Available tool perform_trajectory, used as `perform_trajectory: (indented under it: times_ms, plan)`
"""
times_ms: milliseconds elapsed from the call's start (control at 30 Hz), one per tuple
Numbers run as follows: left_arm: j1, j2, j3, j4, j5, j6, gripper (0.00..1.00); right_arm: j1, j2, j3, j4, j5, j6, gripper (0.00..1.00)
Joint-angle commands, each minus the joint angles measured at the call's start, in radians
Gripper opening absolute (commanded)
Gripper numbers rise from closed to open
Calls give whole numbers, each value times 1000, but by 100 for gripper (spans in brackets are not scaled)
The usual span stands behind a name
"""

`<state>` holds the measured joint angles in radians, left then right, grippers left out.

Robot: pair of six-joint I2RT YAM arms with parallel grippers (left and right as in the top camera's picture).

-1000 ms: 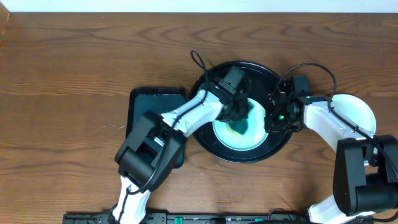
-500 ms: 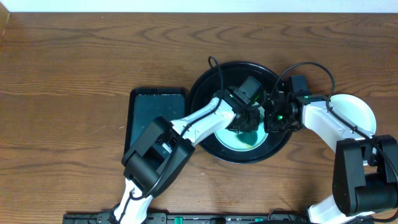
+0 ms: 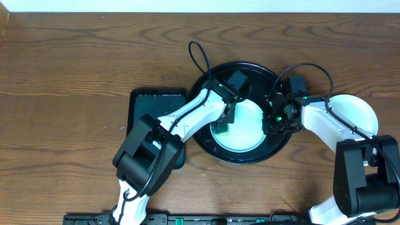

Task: Clean dirty plates on tray and stack at the side
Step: 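Scrub the pale green plate with the sponge, right gripper holding rim, then return the sponge to the black tray with the left gripper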

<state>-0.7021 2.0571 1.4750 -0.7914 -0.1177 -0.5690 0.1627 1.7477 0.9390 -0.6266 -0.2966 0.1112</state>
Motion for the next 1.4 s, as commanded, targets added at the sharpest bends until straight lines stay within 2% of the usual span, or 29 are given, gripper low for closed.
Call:
perform_trajectory:
  times_ms: [0, 233, 400, 600, 733, 800, 867, 900, 933, 1167, 1367]
  plan:
    - [56, -11, -9, -80, -309, 22, 7, -4, 25, -19, -29, 113, -6, 1]
    - [91, -301, -9, -153, -310, 18, 8, -4, -16, -19, -35, 117, 8, 1]
    - [182, -464, -19, -231, -285, 19, 10, -4, -144, -18, -39, 175, -6, 1]
    - [356, -498, -132, -214, -66, 54, 10, 12, -362, -10, -19, 222, -65, 1]
    - [451, -491, -276, -84, 145, 181, 11, 76, -481, -10, 6, 349, -94, 1]
    - [487, -491, -335, -27, 235, 225, 17, 121, -518, -10, 15, 433, -123, 1]
    - [513, -492, -366, -6, 267, 240, 36, 163, -537, -10, 21, 506, -152, 1]
    - [525, -492, -366, -11, 267, 240, 52, 191, -544, -10, 25, 547, -168, 1]
    - [534, -493, -365, -14, 268, 240, 56, 211, -545, -10, 29, 575, -178, 1]
    - [568, -624, -343, -26, 393, 288, 68, 380, -552, -9, 58, 903, -198, 1]
    - [568, -819, -343, -23, 394, 319, 70, 544, -564, -8, 113, 1181, -275, 1]
